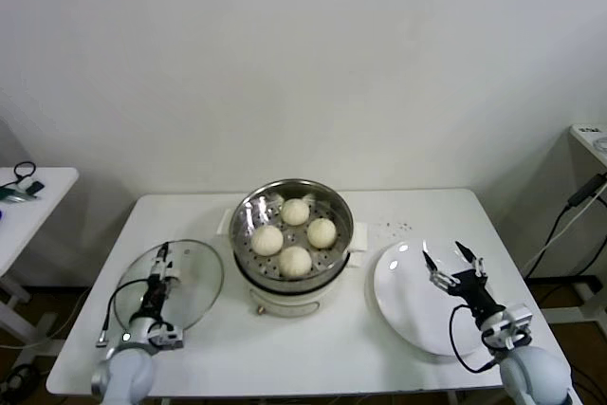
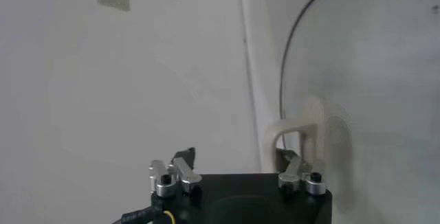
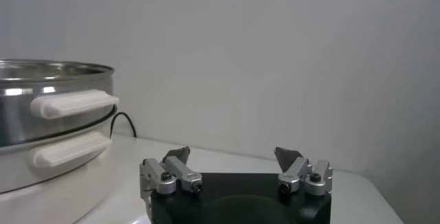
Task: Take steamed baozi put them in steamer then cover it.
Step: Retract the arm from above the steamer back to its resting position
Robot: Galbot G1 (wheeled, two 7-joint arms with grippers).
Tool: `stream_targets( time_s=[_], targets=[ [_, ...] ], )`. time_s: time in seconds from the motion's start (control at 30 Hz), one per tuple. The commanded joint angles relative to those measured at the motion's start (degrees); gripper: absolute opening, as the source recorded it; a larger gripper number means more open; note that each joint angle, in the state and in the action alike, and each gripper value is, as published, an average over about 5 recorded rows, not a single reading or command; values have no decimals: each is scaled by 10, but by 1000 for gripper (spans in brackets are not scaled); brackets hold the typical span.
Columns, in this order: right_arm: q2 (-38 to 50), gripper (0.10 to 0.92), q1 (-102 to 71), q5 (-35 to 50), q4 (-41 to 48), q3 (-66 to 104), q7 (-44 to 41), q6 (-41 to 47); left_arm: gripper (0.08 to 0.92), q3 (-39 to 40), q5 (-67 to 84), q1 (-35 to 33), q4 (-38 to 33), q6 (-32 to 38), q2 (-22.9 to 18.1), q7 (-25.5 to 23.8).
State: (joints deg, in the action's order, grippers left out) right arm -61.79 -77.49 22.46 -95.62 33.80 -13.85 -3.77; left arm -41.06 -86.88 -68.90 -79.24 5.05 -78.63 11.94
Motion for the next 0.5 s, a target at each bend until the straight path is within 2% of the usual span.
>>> stream_targets(
  time_s=[0.03, 0.5],
  targets=[
    [-2, 823, 0, -20, 4, 0, -3, -5, 699, 2, 23, 4, 15, 4, 7, -6],
    [-9, 823, 12, -29, 11, -2, -3, -12, 301, 4, 63, -20, -29, 1, 17, -20]
  ],
)
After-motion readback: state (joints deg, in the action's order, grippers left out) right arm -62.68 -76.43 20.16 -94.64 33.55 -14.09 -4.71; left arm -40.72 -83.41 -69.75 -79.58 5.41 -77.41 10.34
